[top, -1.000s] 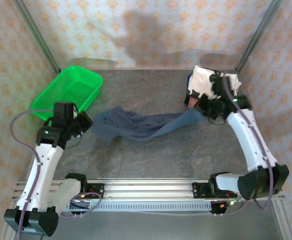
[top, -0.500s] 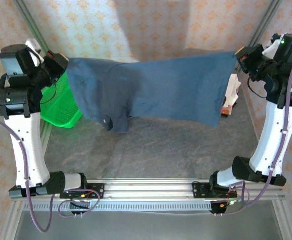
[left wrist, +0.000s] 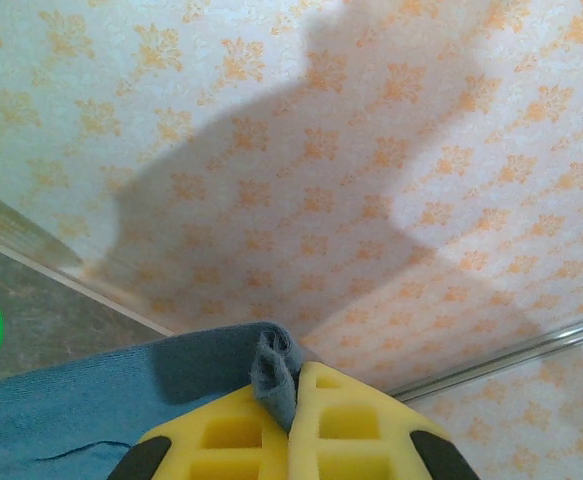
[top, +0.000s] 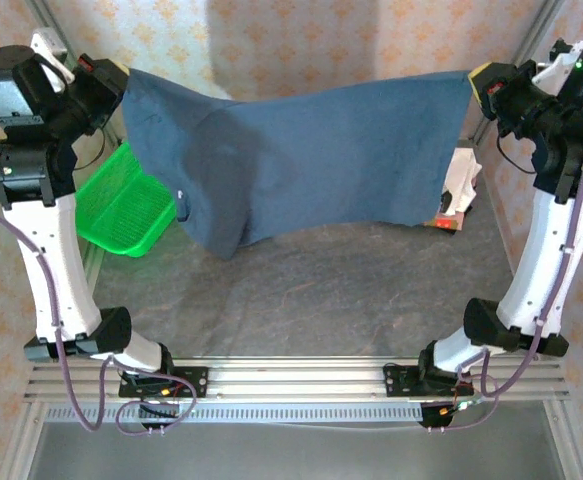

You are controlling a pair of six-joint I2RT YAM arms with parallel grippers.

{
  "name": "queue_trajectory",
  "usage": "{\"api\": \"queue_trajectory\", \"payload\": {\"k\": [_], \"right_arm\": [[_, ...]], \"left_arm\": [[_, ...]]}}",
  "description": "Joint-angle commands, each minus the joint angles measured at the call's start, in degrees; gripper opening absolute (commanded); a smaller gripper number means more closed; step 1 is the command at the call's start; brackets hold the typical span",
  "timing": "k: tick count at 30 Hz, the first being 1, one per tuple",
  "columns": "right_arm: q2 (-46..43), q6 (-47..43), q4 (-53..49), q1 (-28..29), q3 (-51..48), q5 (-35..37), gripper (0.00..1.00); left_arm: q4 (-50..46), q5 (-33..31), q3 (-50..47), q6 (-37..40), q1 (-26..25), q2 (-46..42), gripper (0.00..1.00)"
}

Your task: Fold and stack the t-shirts

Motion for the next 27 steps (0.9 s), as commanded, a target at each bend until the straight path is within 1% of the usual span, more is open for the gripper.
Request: {"api": "queue_trajectory", "payload": {"k": [1, 5, 9, 10, 11, 12, 15, 18, 20, 23, 26, 27], "right_arm": [[3.64, 4.67, 8.19, -0.61, -0.14, -2.58, 0.00], [10.88, 9.63, 16.47, -0.63, 2.33, -6.59, 0.00], [21.67, 14.86, 22.72, -0.63, 13.01, -9.09, 0.00], [24.45, 17.02, 25.21, -0.61, 16.01, -9.53, 0.00], [26.48, 19.32, 28.01, -0.57, 17.85, -10.15, 0.00], [28.43, 22.23, 32.79, -0.67, 19.04, -10.64, 0.00], [31.67, 29.65, 43.46, -1.01, 20.40, -10.02, 0.00], [32.74, 32.24, 48.00, -1.67, 20.67, -8.84, 0.00], [32.61, 32.57, 49.31, -2.29, 20.92, -8.87, 0.00], [31.55, 31.65, 48.98, -4.08, 20.97, -10.78, 0.00], [29.35, 26.28, 41.68, -6.43, 20.10, -13.27, 0.00], [28.25, 23.39, 37.80, -7.00, 19.30, -14.38, 0.00]], "left_arm": [[5.19, 2.40, 3.58, -2.59, 0.62, 3.89, 0.00], [8.96, 3.86, 8.73, -6.32, 0.55, 10.38, 0.00], [11.39, 5.90, 22.73, -12.17, 0.35, 21.45, 0.00], [13.25, 6.52, 26.63, -14.63, 0.39, 25.42, 0.00], [15.51, 6.85, 29.20, -17.08, 0.27, 27.58, 0.00], [18.61, 6.88, 31.13, -19.96, 0.25, 29.84, 0.00], [26.96, 5.51, 31.76, -25.73, 0.30, 32.30, 0.00], [31.80, 4.54, 31.76, -28.21, 0.46, 33.11, 0.00], [32.52, 4.42, 31.76, -28.03, 0.76, 33.08, 0.00], [32.19, 4.73, 31.76, -24.83, 1.45, 32.20, 0.00], [30.85, 6.87, 31.76, -22.20, 3.01, 30.66, 0.00], [29.23, 8.09, 31.76, -20.12, 3.21, 29.99, 0.00]]}}
